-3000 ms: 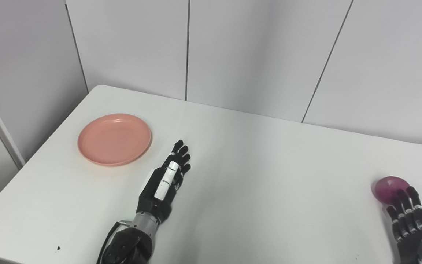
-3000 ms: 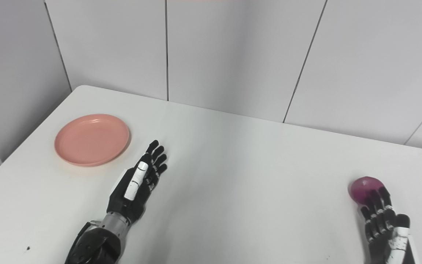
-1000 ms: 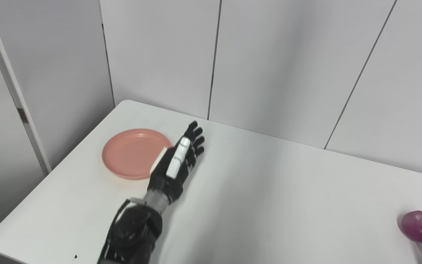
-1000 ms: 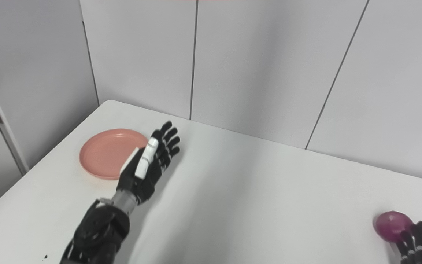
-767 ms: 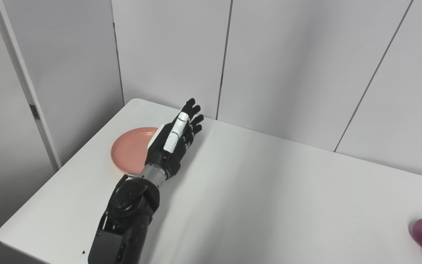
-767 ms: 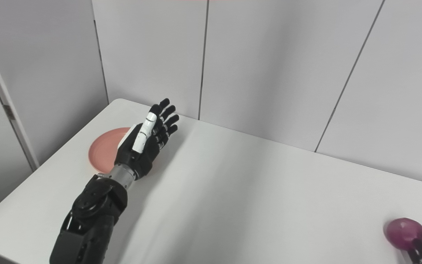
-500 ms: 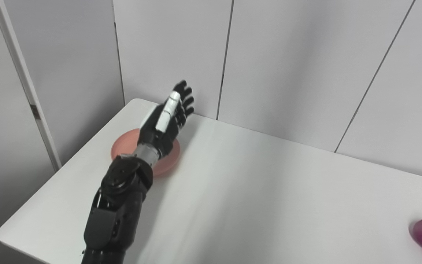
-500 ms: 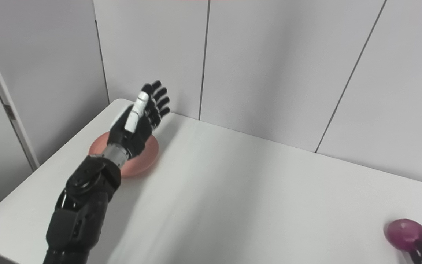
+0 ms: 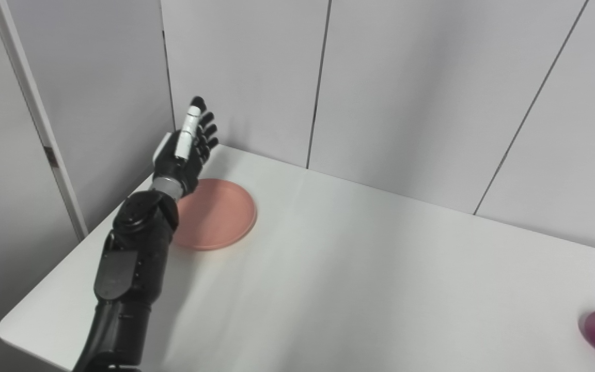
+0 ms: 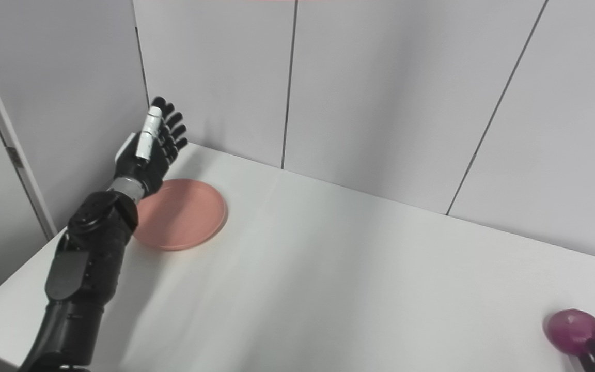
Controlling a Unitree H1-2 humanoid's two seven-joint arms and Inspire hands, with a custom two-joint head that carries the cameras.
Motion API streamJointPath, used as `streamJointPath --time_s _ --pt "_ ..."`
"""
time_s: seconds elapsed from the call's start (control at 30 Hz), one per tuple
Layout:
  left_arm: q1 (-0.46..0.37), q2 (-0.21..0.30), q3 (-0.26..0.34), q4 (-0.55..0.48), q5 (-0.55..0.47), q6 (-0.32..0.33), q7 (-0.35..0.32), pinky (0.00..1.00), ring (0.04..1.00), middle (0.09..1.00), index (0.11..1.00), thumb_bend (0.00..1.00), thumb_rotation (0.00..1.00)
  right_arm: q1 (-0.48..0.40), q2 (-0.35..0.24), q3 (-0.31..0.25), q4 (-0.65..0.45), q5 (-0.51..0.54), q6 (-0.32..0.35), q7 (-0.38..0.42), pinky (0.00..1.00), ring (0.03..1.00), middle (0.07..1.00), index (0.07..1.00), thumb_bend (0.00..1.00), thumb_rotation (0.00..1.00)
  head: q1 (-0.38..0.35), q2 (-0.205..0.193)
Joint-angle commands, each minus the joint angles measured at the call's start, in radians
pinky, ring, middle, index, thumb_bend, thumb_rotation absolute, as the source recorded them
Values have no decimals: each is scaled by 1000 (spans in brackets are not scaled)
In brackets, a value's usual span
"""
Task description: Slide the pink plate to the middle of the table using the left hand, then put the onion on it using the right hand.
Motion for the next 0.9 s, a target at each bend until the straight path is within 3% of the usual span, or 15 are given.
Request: streamJointPath --time_s 0.0,0.23,0.5,0.7,0.87 --pt "-58 46 4 22 5 -73 -27 1000 998 985 1000 698 855 68 53 21 89 4 -16 11 1000 1000 1000 1000 851 992 -1 0" --pt "-70 129 18 183 11 -162 -53 1000 1000 979 1000 723 856 71 52 20 83 1 -3 1 1000 1000 1000 1000 876 983 1 0" --pt "-66 187 38 226 -1 -181 -87 1000 995 975 1000 678 839 66 47 22 97 -3 -11 7 1000 1000 1000 1000 863 998 2 -1" --pt "-70 241 15 311 42 -233 -103 942 884 884 979 694 805 67 49 22 90 -2 -4 4 1000 1000 1000 1000 860 993 -2 -1" --pt "-90 268 3 415 48 -276 -135 925 872 878 963 702 780 72 48 24 84 -3 -11 7 1000 1000 1000 1000 845 1000 -8 -3"
